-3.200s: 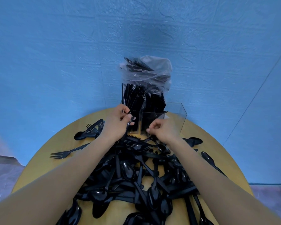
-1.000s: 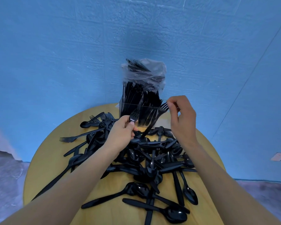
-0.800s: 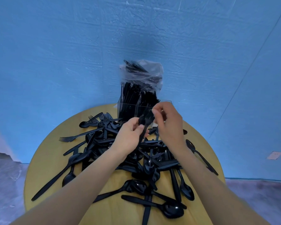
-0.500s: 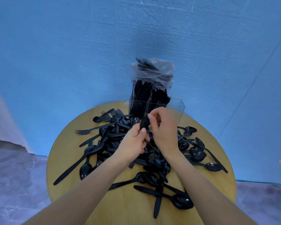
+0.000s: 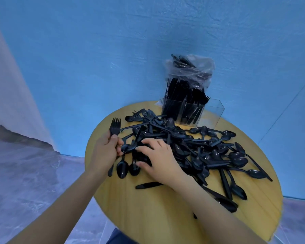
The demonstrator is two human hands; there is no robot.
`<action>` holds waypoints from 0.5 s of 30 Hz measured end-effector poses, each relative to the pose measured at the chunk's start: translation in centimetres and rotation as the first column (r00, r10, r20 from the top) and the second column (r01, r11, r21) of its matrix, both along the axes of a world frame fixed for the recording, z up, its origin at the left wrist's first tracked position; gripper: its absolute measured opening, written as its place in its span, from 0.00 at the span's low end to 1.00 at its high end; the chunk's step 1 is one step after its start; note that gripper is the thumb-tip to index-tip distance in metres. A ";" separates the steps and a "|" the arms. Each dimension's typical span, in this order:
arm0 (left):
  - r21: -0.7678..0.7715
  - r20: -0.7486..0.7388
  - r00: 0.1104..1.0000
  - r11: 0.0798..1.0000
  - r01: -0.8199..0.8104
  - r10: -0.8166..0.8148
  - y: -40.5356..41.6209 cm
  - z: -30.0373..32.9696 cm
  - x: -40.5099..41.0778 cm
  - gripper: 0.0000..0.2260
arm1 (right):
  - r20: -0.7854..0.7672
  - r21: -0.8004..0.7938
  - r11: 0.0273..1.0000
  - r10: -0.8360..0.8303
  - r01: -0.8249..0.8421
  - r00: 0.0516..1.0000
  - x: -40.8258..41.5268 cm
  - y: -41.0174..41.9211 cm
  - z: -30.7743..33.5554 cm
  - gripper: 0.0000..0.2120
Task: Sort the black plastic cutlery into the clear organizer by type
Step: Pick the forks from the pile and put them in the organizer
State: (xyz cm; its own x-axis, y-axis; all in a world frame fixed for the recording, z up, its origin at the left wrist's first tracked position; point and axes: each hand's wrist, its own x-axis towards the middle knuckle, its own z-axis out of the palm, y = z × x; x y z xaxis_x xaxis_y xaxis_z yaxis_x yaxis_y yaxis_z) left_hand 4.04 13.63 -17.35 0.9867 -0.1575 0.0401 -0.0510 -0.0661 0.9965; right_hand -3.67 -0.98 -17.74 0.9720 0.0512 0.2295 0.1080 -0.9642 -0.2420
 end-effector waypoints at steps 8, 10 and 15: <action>0.249 0.094 0.995 0.967 -0.057 0.035 0.6 -2.0 0.9 0.12 | 0.062 0.140 0.989 -0.053 0.044 0.997 -1.6 -1.4 -0.3 0.14; 0.223 0.079 0.997 0.974 -0.030 0.012 0.0 -1.9 0.9 0.13 | 0.125 0.210 0.976 -0.093 0.065 0.988 -2.2 -2.0 -0.1 0.13; 0.183 0.073 0.997 0.983 -0.015 0.001 -1.7 -2.2 0.4 0.12 | 0.163 0.350 0.933 -0.145 0.080 0.976 -3.4 -3.6 0.4 0.19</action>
State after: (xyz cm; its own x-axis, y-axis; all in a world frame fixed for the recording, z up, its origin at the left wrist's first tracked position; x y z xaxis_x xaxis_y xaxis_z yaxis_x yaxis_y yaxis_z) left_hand 4.47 11.89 -19.51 0.9835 -0.1608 0.0825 -0.1211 -0.2477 0.9612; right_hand -7.10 -4.61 -17.38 0.9058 -0.1689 0.3885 0.0771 -0.8361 -0.5431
